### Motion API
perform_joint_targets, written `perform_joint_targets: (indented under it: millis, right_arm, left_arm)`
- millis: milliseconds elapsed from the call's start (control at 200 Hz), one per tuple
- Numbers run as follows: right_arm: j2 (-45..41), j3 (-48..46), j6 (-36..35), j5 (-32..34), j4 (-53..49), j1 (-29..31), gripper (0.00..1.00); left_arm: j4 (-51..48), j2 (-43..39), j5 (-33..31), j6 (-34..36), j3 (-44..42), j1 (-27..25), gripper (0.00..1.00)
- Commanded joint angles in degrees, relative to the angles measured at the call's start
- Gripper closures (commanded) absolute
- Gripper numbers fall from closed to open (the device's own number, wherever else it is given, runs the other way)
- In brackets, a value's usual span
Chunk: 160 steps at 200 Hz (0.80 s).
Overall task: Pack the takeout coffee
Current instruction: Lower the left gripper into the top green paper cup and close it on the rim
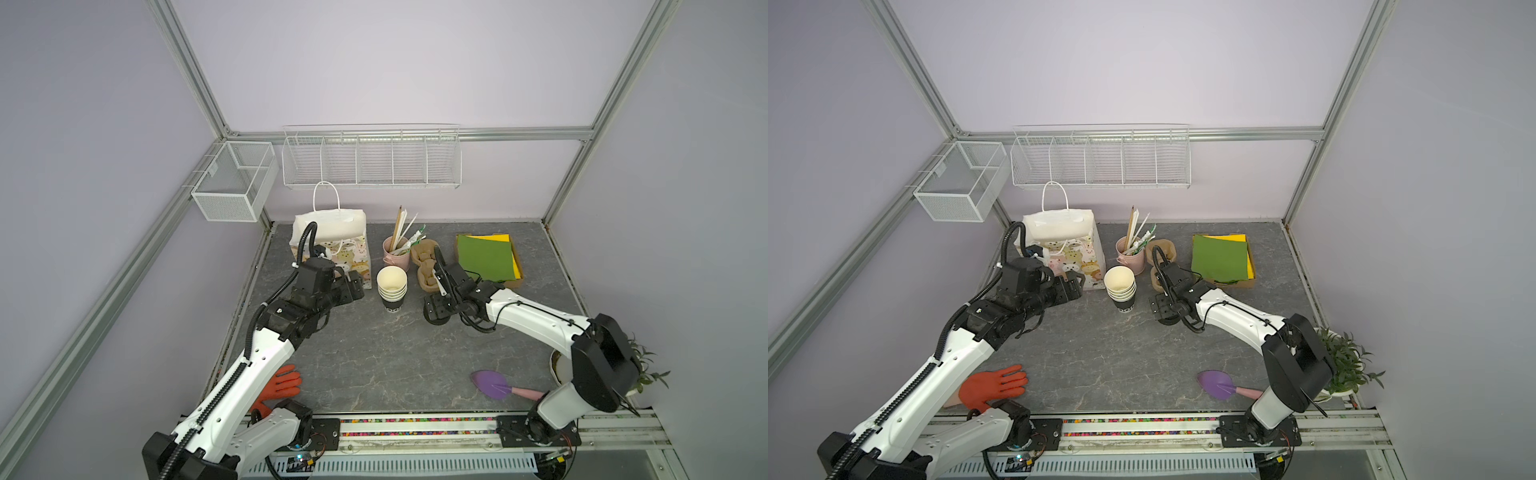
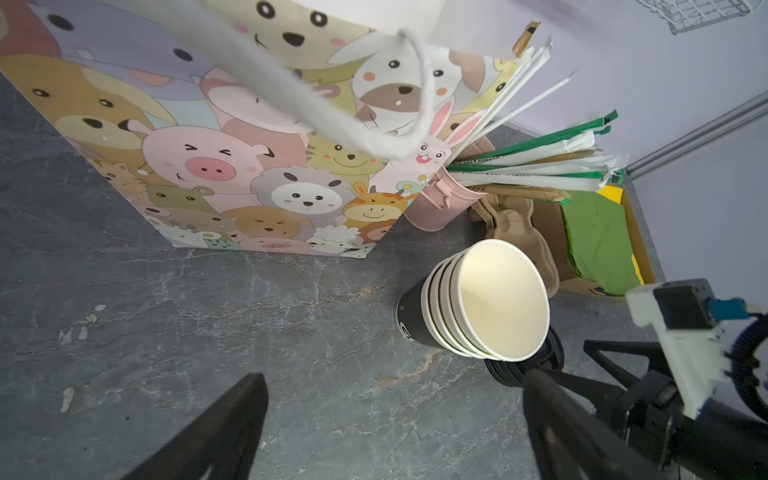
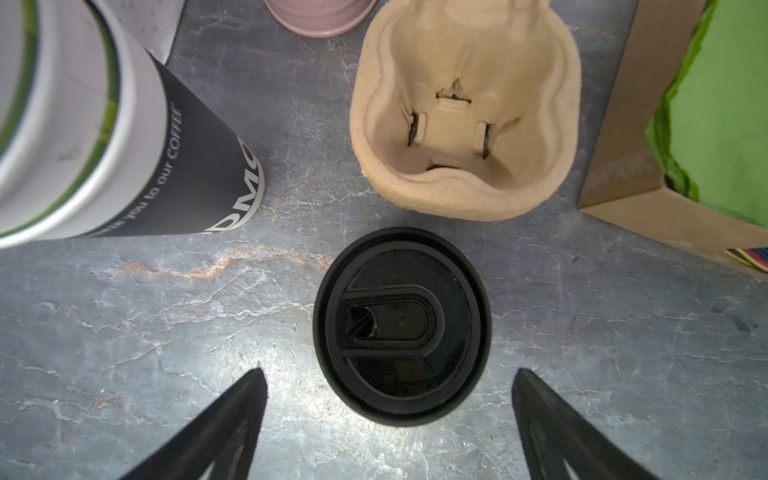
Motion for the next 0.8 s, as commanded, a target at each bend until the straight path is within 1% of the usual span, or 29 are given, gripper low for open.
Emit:
perform_joint_targets:
  millis: [0, 120, 205, 245, 325, 395, 560, 690, 795]
  right_arm:
    - [-4.03, -1.46, -1.03, -0.43, 1.28, -0.35, 0.05]
    - [-6.63, -2.74, -1.56, -0.96, 2.44, -0.78, 0.06]
    - [-7.76, -3.82, -1.61, -1.76, 3.32, -1.31, 0.06]
    - [-8.22, -4.24, -1.53, -2.04, 3.56, -1.55, 0.06]
    - [-8.96, -4.89, -1.51, -2.63, 3.92, -1.92, 0.06]
    - [-9.89, -5.51, -1.37, -3.15, 4.28, -2.21, 0.06]
    - [-11.97, -6.38, -1.46, -4.34, 5.06, -2.46, 0.06]
    - [-13.22, -7.44, -1.46, -5.33, 6.29, -2.52, 0.06]
    - [-13.46, -7.61, -1.51, -5.46, 6.02, -2.45, 0.06]
  left_arm:
    - [-3.21, 2.58, -3.59, -2.6, 2.78, -2.61, 0.09]
    - [-4.5, 7.52, -5.82, -3.86, 5.85, -6.44, 0.13]
    - [-4.21, 10.49, -6.29, -4.79, 7.3, -7.74, 0.14]
    - [-3.95, 11.76, -6.09, -5.06, 7.86, -8.06, 0.14]
    - [-4.04, 14.26, -6.38, -5.39, 9.21, -8.31, 0.2]
    - [-4.1, 16.18, -6.33, -5.47, 10.28, -8.44, 0.21]
    - [-3.72, 19.96, -6.33, -5.7, 11.87, -8.91, 0.3]
    - [-3.63, 22.36, -7.19, -5.89, 13.05, -9.75, 0.32]
    - [-3.44, 23.76, -7.34, -5.91, 13.49, -9.94, 0.39]
